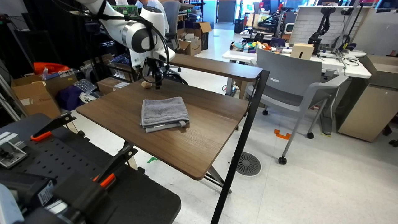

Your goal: Move the brown toy to the right and then wipe the table with the towel

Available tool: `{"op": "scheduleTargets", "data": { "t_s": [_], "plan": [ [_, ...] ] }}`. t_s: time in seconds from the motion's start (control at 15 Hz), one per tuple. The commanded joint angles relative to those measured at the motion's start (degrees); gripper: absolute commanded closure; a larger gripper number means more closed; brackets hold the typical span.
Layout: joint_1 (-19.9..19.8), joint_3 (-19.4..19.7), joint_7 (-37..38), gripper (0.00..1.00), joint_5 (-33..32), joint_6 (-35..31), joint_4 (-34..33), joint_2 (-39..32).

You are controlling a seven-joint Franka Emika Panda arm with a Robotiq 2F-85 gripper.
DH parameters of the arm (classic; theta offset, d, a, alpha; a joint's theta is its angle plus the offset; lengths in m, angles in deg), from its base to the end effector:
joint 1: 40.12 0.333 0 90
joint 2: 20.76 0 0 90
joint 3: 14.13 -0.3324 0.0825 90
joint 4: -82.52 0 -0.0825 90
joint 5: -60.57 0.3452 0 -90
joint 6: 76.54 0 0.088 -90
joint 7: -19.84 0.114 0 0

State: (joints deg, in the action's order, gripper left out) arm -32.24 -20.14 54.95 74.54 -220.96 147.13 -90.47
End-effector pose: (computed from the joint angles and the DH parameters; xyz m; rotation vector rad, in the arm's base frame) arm 0.7367 0.1522 0.0942 -2.6976 0.8854 -0.0812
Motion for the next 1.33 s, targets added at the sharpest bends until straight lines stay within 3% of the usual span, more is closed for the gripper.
{"op": "scheduleTargets", "data": {
  "t_s": [0.0,0.2,0.27,0.33,0.73,1.07,1.27],
  "plan": [
    [-3.0,0.1,-4.5,0.0,1.3,3.8,-3.7,-1.6],
    [-5.7,0.0,-8.2,0.0,1.4,6.8,-4.3,-1.3],
    [-6.8,-0.4,-10.2,0.0,1.2,10.7,-4.4,-0.8],
    [-4.8,1.1,-7.2,0.0,1.3,6.1,-2.3,-0.4],
    [-6.2,0.3,-11.1,0.0,1.0,9.3,-3.1,-0.3],
    [-1.2,-1.4,-10.6,0.0,1.6,-3.9,-2.0,-1.6],
    [2.8,-2.0,-9.4,0.0,1.1,-6.0,-2.4,-2.2]
  ]
}}
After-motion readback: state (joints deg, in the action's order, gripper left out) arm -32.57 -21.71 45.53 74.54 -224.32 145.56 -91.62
